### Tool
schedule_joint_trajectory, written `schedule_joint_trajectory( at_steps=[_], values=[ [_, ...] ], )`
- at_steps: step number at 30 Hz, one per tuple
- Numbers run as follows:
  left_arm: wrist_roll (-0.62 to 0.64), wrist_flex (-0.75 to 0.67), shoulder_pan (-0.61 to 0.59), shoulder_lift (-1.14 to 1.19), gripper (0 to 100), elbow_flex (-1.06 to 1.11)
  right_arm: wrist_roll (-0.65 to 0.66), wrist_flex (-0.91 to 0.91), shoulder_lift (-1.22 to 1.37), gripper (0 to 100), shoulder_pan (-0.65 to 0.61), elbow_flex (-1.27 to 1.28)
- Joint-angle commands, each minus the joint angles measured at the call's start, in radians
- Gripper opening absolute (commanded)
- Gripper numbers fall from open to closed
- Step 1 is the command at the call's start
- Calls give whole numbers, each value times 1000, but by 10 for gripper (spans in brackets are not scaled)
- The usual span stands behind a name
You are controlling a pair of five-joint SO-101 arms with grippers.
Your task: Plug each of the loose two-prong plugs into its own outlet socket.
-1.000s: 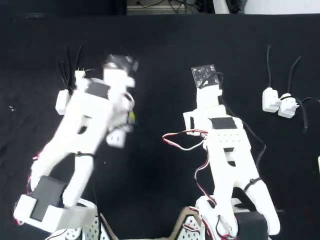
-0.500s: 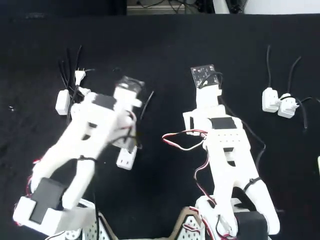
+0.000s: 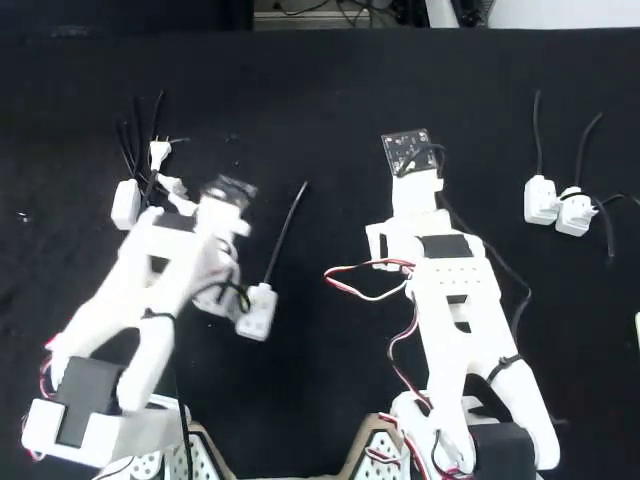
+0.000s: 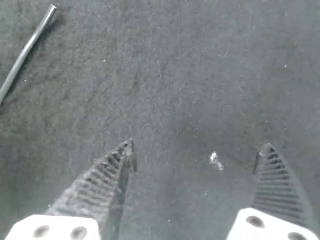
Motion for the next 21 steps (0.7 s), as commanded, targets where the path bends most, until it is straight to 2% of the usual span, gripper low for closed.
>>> schedule_joint_trajectory(
  at_steps=[1,7,10,13,15,18,21],
  values=[
    [127,-28,236,-43,219,2,-9,-21,-38,357,23,-51],
    [259,-124,446,-32,205,-56,-15,-21,-35,357,127,-71],
    [304,-189,503,-32,206,-41,-17,-21,-35,357,147,-76],
    [301,-146,532,-41,206,-41,-17,-21,-35,357,143,-74],
    [293,-72,519,-46,206,-67,-17,-21,-35,357,144,-76],
    [221,52,433,-78,203,-165,-17,-23,-35,357,144,-76],
    [250,55,311,-86,203,-254,-17,-23,-35,357,144,-76]
  ],
)
